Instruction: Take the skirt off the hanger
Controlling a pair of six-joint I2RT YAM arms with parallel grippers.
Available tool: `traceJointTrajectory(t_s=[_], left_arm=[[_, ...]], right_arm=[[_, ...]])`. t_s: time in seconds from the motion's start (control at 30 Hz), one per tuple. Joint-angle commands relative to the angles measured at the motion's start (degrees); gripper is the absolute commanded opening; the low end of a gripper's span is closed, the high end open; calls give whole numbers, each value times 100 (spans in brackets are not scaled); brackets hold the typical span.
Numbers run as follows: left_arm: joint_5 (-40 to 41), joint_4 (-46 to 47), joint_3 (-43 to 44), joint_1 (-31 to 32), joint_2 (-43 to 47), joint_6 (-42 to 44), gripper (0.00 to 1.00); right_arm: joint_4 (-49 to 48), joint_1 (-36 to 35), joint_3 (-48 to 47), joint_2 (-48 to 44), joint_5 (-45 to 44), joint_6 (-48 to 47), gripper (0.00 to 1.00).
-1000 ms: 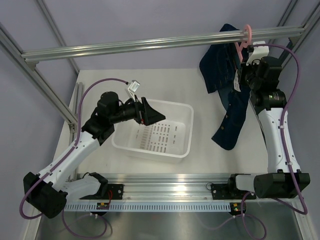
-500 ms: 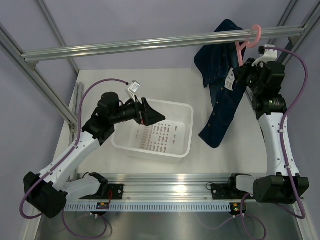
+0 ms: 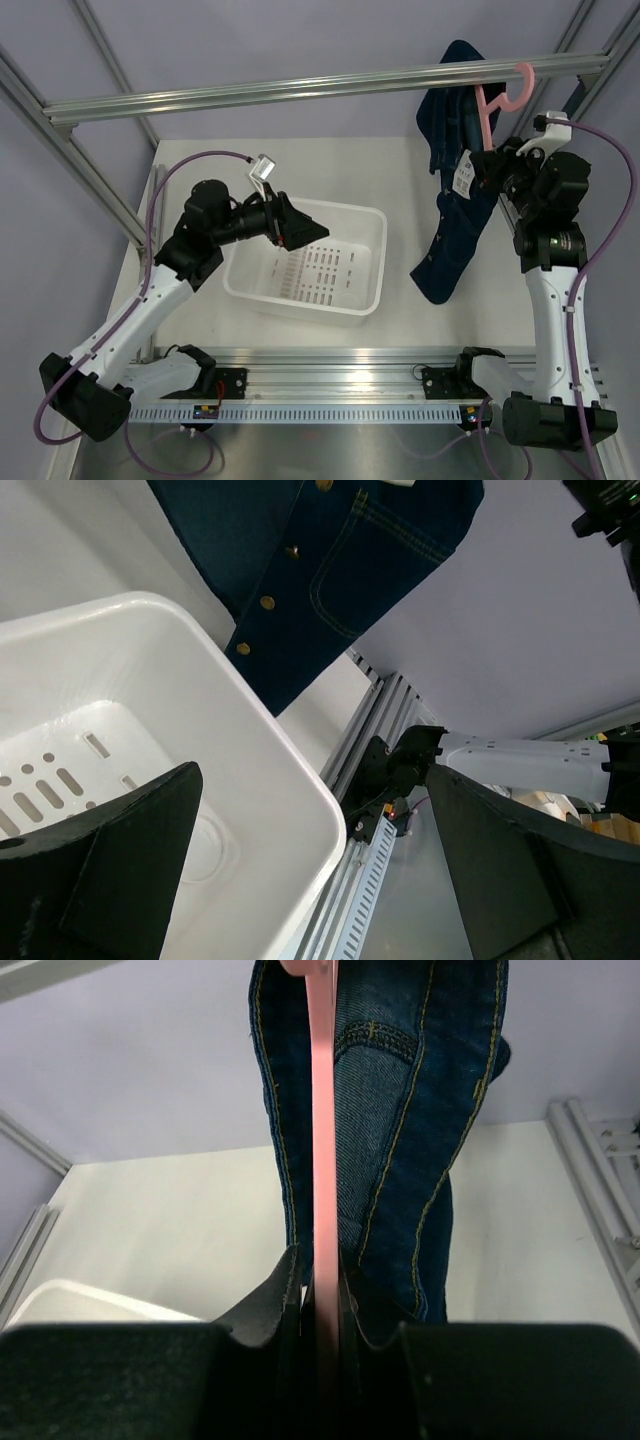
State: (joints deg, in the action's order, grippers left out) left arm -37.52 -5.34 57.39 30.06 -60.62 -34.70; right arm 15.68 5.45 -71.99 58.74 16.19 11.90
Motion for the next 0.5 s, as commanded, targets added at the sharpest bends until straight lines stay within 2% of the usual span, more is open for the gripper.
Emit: traceJointTrajectory(t_s=[0.0, 0.03, 0.13, 0.27, 0.3, 0.47], left_arm=[[-212, 43, 562, 61, 94, 244, 99], [-169, -80, 833, 113, 94, 470, 99], [778, -765, 1300, 587, 94, 1015, 99], [2008, -1564, 2370, 1421, -422, 1263, 99], [2177, -1836, 2539, 1597, -546, 1325, 99], [2958, -1514, 2708, 2493, -942, 1746, 99]], right_arm=[[325, 26, -351, -372, 664, 189, 0], [609, 9, -377, -398, 797, 277, 0], [1725, -35, -465, -591, 922, 462, 0], [2912, -62, -571, -978, 930, 734, 0], [3227, -71, -597, -1022, 1174, 761, 0], [4038, -80, -887, -1268, 1878, 814, 0]])
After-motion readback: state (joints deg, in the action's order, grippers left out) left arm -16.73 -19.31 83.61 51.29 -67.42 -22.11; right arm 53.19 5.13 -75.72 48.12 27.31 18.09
